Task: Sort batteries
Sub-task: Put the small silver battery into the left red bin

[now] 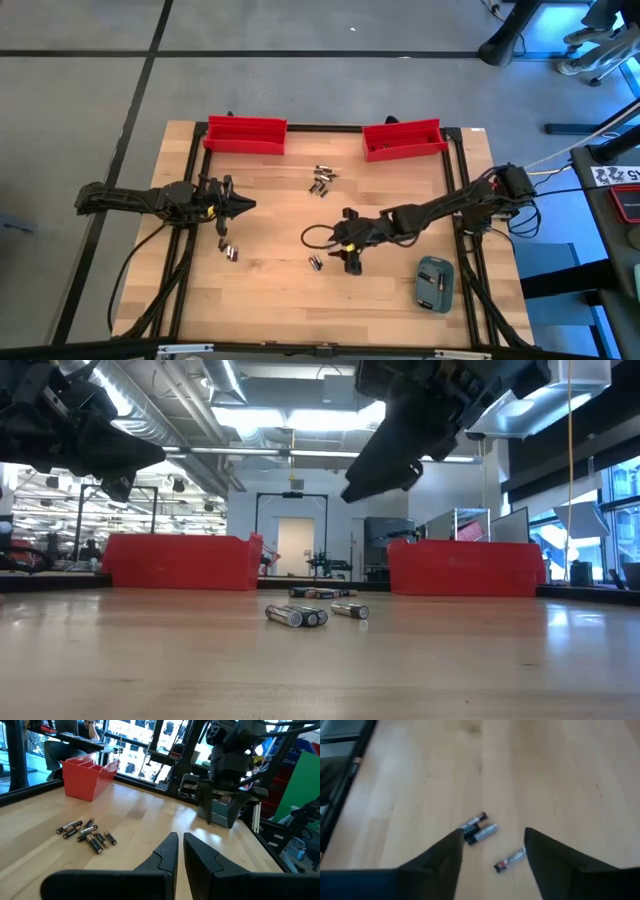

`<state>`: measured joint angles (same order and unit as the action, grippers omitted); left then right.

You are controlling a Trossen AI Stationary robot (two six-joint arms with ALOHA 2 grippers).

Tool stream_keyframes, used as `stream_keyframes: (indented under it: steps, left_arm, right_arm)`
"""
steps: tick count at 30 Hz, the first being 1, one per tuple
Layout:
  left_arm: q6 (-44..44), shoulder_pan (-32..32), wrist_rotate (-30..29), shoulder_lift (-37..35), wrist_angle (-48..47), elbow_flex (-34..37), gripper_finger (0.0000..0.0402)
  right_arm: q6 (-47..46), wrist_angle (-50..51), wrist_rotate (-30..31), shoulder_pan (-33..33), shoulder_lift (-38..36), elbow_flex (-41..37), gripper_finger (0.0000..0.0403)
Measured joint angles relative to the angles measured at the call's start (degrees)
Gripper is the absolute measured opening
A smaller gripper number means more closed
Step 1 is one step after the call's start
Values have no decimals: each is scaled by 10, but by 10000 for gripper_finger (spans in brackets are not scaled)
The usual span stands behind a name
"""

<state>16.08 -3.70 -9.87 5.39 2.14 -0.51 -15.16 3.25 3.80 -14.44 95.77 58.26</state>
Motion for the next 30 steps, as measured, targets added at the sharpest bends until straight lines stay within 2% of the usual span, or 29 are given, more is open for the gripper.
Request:
stream_keyframes:
  steps: [5, 9, 15, 25, 30]
  left_arm:
    - [0, 0, 0, 0, 0, 0, 20]
    - [0, 0, 0, 0, 0, 0, 20]
    - [0, 0, 0, 0, 0, 0, 20]
    - [0, 0, 0, 0, 0, 0, 20]
    - [0, 0, 0, 0, 0, 0, 20]
  right_arm:
    - [-74, 26, 69, 2, 19, 0, 273]
    - [-116, 21, 84, 2, 55, 2, 278]
    - [-160, -15, 92, 2, 100, 3, 246]
    - [-136, -35, 116, -11, 155, 3, 198]
    - [-103, -15, 122, -15, 172, 6, 151]
